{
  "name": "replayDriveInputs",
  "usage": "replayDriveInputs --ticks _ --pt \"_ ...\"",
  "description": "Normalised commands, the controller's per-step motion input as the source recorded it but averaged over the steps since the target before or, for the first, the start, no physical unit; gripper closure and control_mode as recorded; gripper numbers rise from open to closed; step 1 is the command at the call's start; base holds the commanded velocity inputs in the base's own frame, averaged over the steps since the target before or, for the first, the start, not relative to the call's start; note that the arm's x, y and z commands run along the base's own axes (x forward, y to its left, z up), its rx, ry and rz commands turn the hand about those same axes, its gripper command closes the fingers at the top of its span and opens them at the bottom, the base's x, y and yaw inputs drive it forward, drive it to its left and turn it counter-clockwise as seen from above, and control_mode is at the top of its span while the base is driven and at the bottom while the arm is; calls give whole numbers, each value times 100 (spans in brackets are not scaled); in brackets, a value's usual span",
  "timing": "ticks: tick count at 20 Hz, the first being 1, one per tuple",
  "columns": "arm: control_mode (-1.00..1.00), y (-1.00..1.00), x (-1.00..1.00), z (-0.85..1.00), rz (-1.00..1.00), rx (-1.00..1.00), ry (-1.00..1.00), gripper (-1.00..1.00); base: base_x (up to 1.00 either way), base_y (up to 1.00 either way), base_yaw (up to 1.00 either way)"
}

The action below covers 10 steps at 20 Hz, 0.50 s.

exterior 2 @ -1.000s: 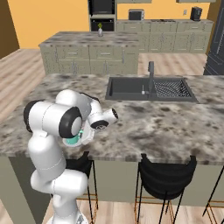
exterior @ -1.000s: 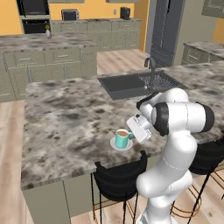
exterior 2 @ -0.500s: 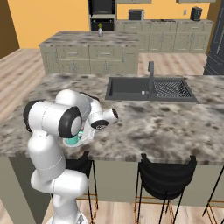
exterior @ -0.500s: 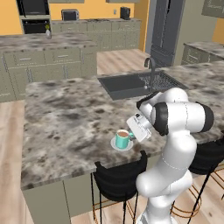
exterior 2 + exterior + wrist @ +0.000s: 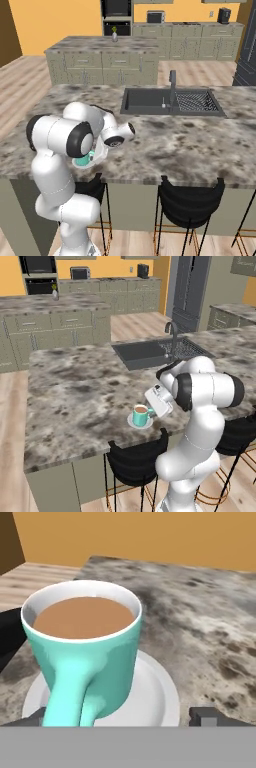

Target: Pick the cup of tea, navigate to the dining table, and place it on the saucer.

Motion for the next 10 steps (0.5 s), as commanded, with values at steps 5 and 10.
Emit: replayDriveInputs --ticks 5,10 --pt "-100 0 0 31 3 3 0 -100 0 0 0" --pt "-100 0 -10 25 6 4 5 -100 0 0 0"
